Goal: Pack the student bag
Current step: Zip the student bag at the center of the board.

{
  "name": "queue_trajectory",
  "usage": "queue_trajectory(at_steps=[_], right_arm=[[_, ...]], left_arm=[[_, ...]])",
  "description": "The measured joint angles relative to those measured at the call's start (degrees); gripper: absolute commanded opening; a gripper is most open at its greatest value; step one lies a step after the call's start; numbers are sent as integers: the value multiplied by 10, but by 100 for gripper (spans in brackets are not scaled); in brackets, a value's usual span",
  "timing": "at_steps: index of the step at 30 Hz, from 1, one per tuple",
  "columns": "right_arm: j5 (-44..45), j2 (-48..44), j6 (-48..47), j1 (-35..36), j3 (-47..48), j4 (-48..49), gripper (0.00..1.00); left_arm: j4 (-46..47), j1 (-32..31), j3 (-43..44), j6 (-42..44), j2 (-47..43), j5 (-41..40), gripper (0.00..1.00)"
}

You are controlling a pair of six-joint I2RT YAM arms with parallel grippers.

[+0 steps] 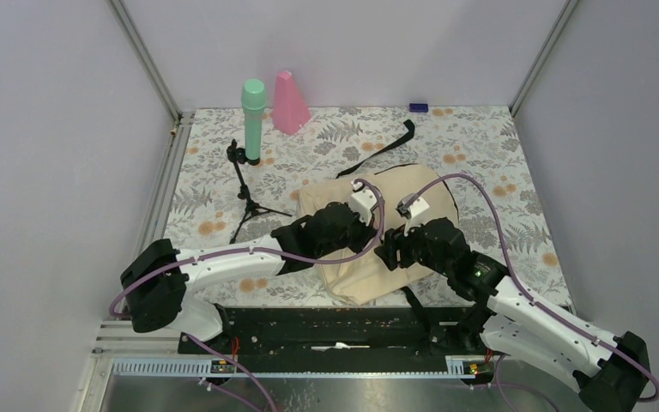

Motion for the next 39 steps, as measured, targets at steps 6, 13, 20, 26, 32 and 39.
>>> queue_trajectory(at_steps=[6,13,20,26,32,39], right_arm=[[54,37,-23,28,-1,24,59],[133,66,-43,66,-1,41,22],[168,66,-41,74,-2,44,0],[169,62,-40,74,-2,42,0],[161,51,-35,75,4,28,0],[155,35,-31,74,14,0,0]], left_arm=[[-11,3,4,2,-5,0,0],[-21,6,6,6,-7,0,0],[-21,8,6,20,-9,-2,0],[-21,7,6,43,-9,-21,0],[-19,5,6,74,-9,-40,0],[-12,25,15,82,-9,-42,0]])
